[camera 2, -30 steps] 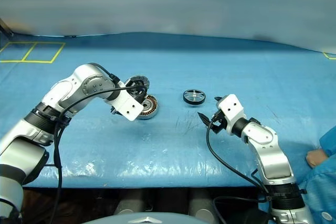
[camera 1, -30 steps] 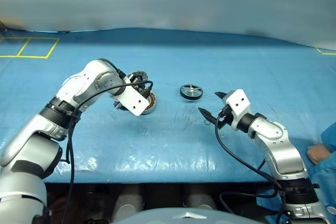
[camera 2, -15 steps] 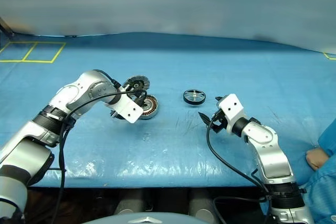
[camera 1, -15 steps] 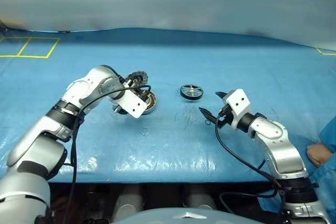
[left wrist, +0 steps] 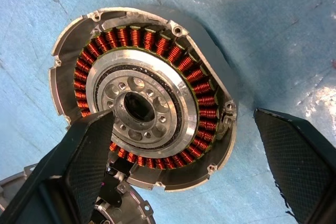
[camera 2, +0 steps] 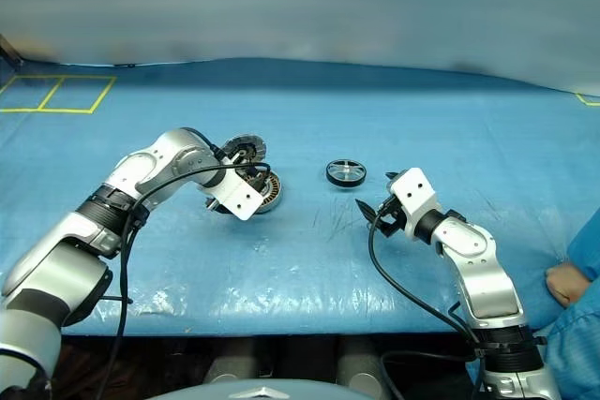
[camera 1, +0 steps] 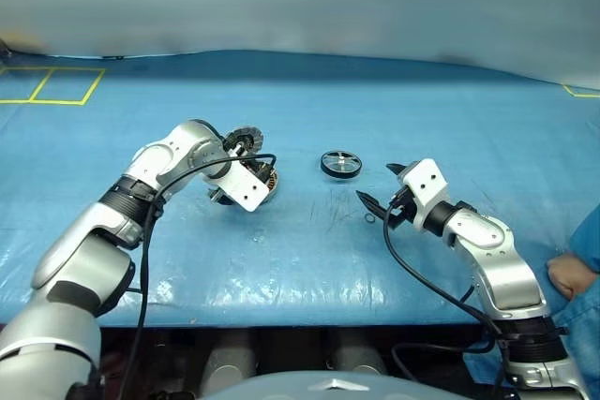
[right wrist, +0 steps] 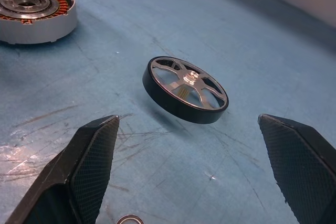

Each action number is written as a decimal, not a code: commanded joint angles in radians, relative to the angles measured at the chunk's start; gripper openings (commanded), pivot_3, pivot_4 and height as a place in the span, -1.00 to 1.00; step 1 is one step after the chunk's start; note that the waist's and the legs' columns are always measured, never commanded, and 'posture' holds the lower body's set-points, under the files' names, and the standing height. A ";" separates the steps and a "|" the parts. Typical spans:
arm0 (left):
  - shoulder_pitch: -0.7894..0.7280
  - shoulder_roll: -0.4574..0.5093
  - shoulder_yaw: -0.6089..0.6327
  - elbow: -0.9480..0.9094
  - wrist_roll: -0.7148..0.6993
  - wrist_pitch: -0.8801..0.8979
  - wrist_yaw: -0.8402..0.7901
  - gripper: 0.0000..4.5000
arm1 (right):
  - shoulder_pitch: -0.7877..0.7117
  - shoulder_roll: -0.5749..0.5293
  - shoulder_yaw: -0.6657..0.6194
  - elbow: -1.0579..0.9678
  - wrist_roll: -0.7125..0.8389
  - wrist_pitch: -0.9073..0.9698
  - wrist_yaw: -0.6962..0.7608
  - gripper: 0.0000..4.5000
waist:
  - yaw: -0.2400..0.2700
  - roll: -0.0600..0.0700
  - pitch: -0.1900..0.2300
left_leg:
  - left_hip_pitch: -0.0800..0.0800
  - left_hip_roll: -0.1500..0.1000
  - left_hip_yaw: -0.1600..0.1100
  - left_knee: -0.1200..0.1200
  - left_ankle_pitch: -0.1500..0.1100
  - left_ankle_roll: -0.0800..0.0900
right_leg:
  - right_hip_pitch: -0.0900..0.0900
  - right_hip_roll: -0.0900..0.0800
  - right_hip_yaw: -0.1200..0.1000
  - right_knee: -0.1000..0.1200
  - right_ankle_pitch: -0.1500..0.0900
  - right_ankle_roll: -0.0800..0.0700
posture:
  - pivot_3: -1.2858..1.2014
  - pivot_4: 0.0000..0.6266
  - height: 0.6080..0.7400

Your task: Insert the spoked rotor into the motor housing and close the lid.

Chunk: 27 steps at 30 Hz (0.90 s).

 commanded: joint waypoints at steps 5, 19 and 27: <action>0.002 -0.001 -0.035 0.037 0.030 -0.025 -0.018 0.23 | -0.012 0.001 -0.021 -0.015 0.003 -0.028 -0.010 1.00 | 0.000 0.001 -0.001 | 0.002 0.000 0.000 0.000 0.000 0.000 | 0.001 0.000 0.000 0.000 0.000 0.000 | 0.03 -0.52 1.00; 0.039 0.006 -0.033 0.030 0.037 -0.035 -0.009 -0.04 | -0.013 0.003 -0.017 -0.012 0.000 -0.029 -0.012 1.00 | 0.001 0.002 -0.002 | 0.004 0.000 0.000 0.002 0.001 0.000 | 0.003 0.000 0.001 0.001 0.000 0.001 | 0.03 -0.52 1.00; 0.028 -0.004 -0.016 0.017 0.040 -0.038 0.024 -0.38 | -0.012 -0.002 -0.016 -0.010 -0.001 -0.030 -0.006 1.00 | 0.003 0.003 -0.002 | 0.005 0.000 0.000 0.002 0.003 0.000 | 0.004 0.000 0.001 0.002 0.000 0.001 | 0.03 -0.52 1.00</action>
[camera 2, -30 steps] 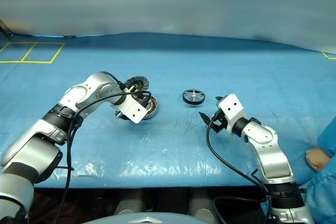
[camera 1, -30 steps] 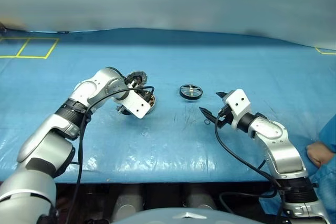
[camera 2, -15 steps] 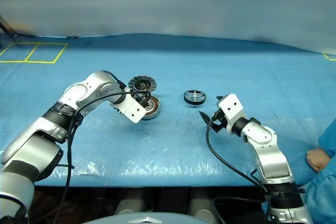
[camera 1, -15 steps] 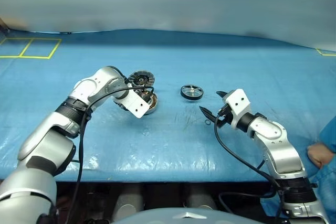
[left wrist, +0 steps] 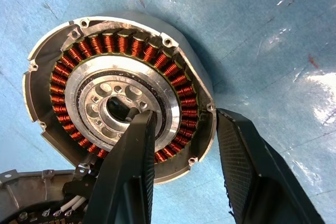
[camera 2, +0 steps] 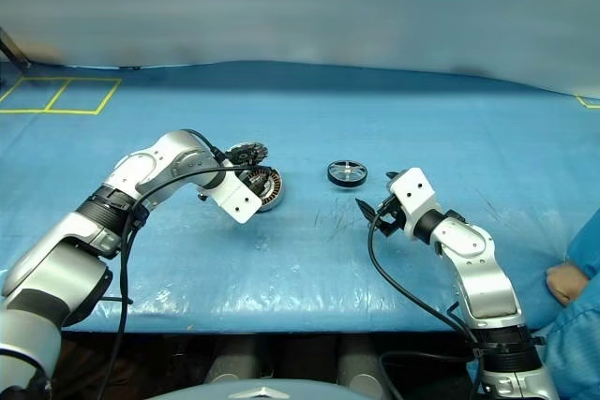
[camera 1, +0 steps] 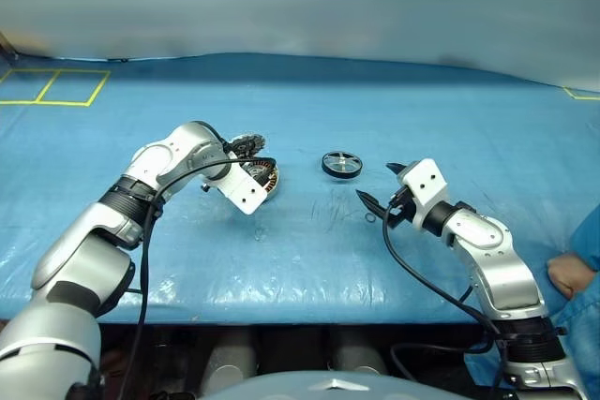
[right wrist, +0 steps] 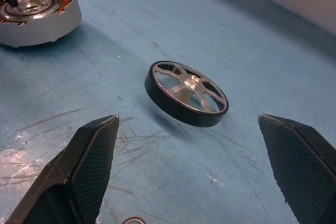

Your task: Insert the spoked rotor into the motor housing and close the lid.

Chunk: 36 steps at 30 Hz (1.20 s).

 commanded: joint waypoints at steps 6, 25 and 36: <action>0.026 -0.010 -0.022 0.007 0.013 0.003 0.006 -0.38 | -0.012 -0.010 -0.016 -0.016 0.001 -0.026 0.004 1.00 | 0.004 0.000 0.000 | 0.000 0.000 0.000 0.000 0.000 0.000 | 0.000 0.000 0.000 0.000 0.000 0.000 | 0.03 -0.52 1.00; -0.003 -0.010 -0.014 -0.043 0.020 -0.012 0.013 -0.38 | -0.009 -0.015 -0.015 -0.020 0.004 -0.014 0.012 1.00 | 0.010 0.000 0.000 | -0.001 0.000 0.000 0.000 0.000 0.000 | -0.001 0.000 0.000 0.000 0.000 0.000 | 0.03 -0.52 1.00; -0.050 0.015 -0.010 -0.145 0.112 -0.028 0.056 -0.38 | -0.019 -0.024 -0.014 -0.015 0.003 -0.007 0.026 1.00 | 0.011 -0.002 0.002 | -0.005 -0.001 0.000 -0.001 0.000 0.000 | -0.005 0.000 0.000 -0.001 0.001 0.000 | 0.03 -0.52 1.00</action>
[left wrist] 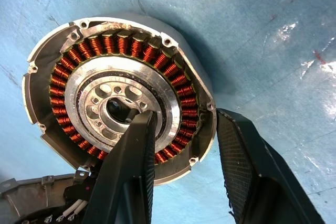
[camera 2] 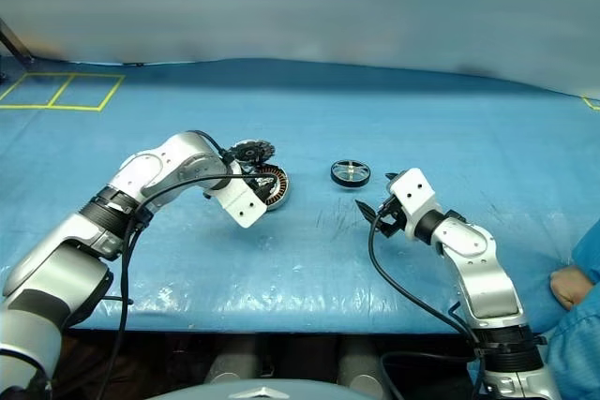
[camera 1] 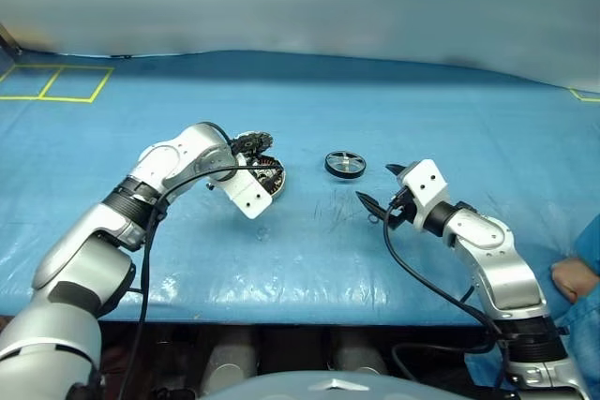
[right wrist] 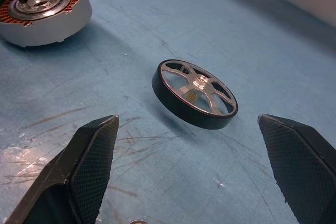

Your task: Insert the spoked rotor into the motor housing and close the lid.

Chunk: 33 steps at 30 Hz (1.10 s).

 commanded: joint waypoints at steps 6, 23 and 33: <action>-0.047 0.018 0.030 -0.062 0.029 -0.001 0.018 -0.38 | -0.022 -0.010 -0.008 -0.013 0.003 -0.008 0.006 1.00 | -0.005 -0.001 0.001 | 0.000 0.000 0.000 -0.001 0.000 0.000 | -0.001 0.000 0.000 0.000 0.000 0.000 | 0.03 -0.52 1.00; 0.055 0.032 0.026 -0.268 -0.271 0.044 -0.232 -0.38 | 0.044 0.021 -0.023 -0.047 0.009 -0.017 -0.036 1.00 | -0.014 -0.002 0.003 | 0.001 0.001 0.000 0.000 0.000 0.000 | 0.000 0.001 0.000 0.000 0.000 0.000 | 0.03 -0.52 1.00; 0.076 0.052 0.008 -0.302 -0.283 0.015 -0.269 -0.38 | 0.061 0.040 -0.018 -0.049 0.006 -0.030 -0.059 1.00 | -0.012 -0.002 0.003 | 0.000 0.000 -0.001 -0.001 0.000 0.000 | 0.000 0.001 0.000 0.000 0.000 0.000 | 0.03 -0.52 1.00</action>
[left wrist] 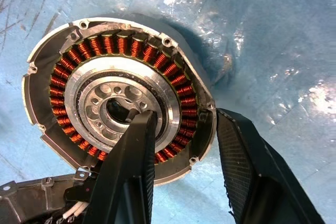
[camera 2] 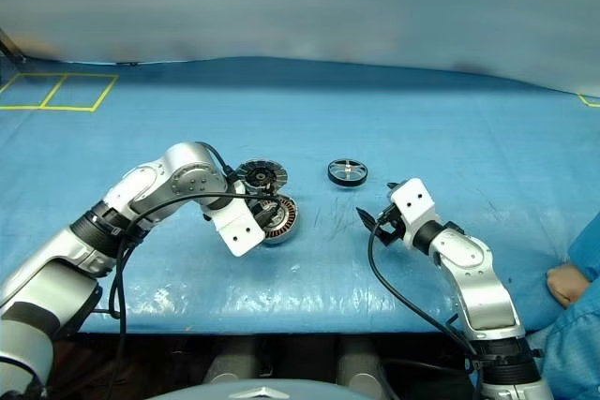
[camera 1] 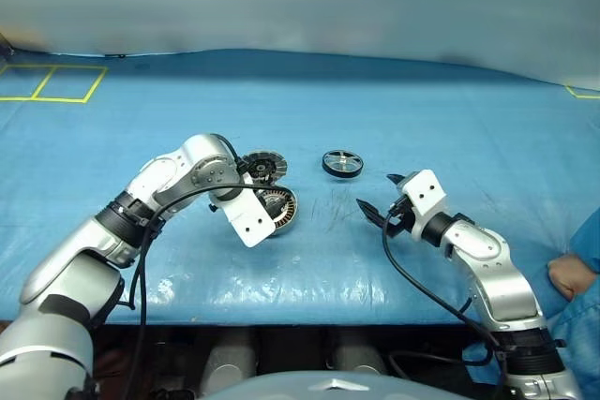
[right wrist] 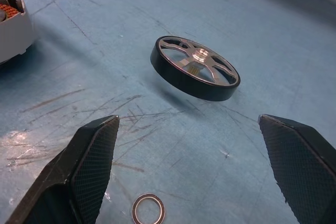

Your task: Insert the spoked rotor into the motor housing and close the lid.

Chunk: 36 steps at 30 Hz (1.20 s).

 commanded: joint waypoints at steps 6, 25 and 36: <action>-0.009 0.009 0.007 -0.054 -0.026 -0.012 -0.030 0.03 | -0.008 0.005 -0.017 -0.032 0.006 -0.034 -0.014 1.00 | -0.001 0.000 0.000 | 0.001 0.000 0.000 0.000 0.000 0.000 | 0.000 0.000 0.000 0.000 0.000 0.000 | 0.03 -0.52 1.00; 0.298 0.060 0.246 -0.371 -0.412 0.386 0.042 0.33 | 0.035 0.025 0.010 -0.037 -0.002 -0.038 -0.019 1.00 | -0.005 0.000 0.000 | 0.003 0.001 -0.001 0.000 0.000 0.000 | 0.001 0.000 0.000 0.000 -0.001 0.001 | 0.03 -0.52 1.00; 0.580 -0.082 0.427 -0.403 -0.567 0.463 0.357 0.33 | 0.127 0.026 -0.001 -0.094 -0.006 -0.008 -0.055 1.00 | 0.000 0.001 0.000 | 0.003 0.003 -0.002 0.000 0.000 0.000 | 0.001 -0.001 0.000 0.001 0.000 0.001 | 0.03 -0.52 1.00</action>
